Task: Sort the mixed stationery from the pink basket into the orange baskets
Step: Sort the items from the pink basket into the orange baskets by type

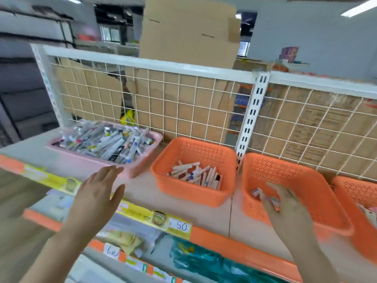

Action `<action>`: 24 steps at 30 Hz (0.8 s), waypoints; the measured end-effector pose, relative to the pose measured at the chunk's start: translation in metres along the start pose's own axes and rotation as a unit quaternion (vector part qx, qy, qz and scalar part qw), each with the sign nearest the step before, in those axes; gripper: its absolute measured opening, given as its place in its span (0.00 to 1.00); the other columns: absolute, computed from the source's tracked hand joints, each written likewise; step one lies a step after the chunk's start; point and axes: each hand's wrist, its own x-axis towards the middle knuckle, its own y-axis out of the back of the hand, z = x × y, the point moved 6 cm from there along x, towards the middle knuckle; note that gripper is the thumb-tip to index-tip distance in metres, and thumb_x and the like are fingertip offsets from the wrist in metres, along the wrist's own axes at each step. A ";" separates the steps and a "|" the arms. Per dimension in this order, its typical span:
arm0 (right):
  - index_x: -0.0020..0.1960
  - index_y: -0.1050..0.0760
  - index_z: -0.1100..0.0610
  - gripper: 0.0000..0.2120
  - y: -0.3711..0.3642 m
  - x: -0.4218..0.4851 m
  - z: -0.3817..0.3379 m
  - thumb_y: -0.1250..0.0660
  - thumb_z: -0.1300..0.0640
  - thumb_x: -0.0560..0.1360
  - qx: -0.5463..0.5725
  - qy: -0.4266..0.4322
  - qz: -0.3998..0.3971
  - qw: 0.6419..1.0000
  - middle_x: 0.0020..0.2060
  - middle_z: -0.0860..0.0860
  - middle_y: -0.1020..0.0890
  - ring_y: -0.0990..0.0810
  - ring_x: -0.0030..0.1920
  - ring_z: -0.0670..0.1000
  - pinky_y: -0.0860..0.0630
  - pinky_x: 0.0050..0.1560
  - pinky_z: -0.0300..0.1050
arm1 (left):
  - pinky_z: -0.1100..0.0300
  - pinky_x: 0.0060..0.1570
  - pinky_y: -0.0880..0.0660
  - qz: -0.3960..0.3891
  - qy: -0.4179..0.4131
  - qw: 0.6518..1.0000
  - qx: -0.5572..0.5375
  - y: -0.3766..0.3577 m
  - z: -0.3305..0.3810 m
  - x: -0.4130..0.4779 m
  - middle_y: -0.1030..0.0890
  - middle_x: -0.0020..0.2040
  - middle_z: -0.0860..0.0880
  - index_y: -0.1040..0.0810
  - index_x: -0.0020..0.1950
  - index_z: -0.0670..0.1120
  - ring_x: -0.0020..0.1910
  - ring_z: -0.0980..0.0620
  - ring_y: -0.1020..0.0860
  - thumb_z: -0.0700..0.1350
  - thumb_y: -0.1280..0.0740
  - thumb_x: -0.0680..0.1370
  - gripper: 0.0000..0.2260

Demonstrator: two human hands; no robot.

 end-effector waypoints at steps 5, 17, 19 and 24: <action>0.58 0.23 0.58 0.15 -0.036 0.044 -0.045 0.29 0.58 0.72 0.028 0.049 -0.029 0.998 0.52 0.59 0.19 0.19 0.49 0.62 0.25 0.49 0.56 | 0.43 0.44 0.23 0.019 0.059 0.997 0.053 0.017 -0.036 0.004 0.21 0.56 0.41 0.23 0.59 0.41 0.49 0.37 0.20 0.52 0.43 0.74 0.21; 0.67 0.31 0.53 0.20 -0.109 0.099 -0.133 0.37 0.50 0.77 0.086 0.139 -0.147 0.975 0.65 0.49 0.26 0.29 0.65 0.51 0.33 0.63 0.46 | 0.44 0.47 0.25 0.004 0.132 0.983 0.127 0.025 -0.101 0.030 0.22 0.58 0.44 0.23 0.61 0.43 0.48 0.39 0.20 0.41 0.29 0.72 0.18; 0.67 0.31 0.53 0.20 -0.118 0.105 -0.141 0.37 0.50 0.77 0.086 0.142 -0.153 0.974 0.65 0.49 0.26 0.28 0.65 0.52 0.33 0.63 0.46 | 0.43 0.48 0.26 0.003 0.136 0.982 0.131 0.025 -0.113 0.039 0.21 0.58 0.44 0.24 0.62 0.43 0.48 0.38 0.21 0.41 0.29 0.73 0.18; 0.68 0.32 0.51 0.20 -0.143 0.116 -0.168 0.38 0.48 0.77 0.062 0.146 -0.155 0.975 0.65 0.47 0.27 0.29 0.65 0.50 0.33 0.63 0.45 | 0.44 0.51 0.26 -0.001 0.133 0.986 0.098 0.012 -0.142 0.066 0.23 0.61 0.45 0.26 0.65 0.45 0.54 0.39 0.22 0.44 0.33 0.75 0.18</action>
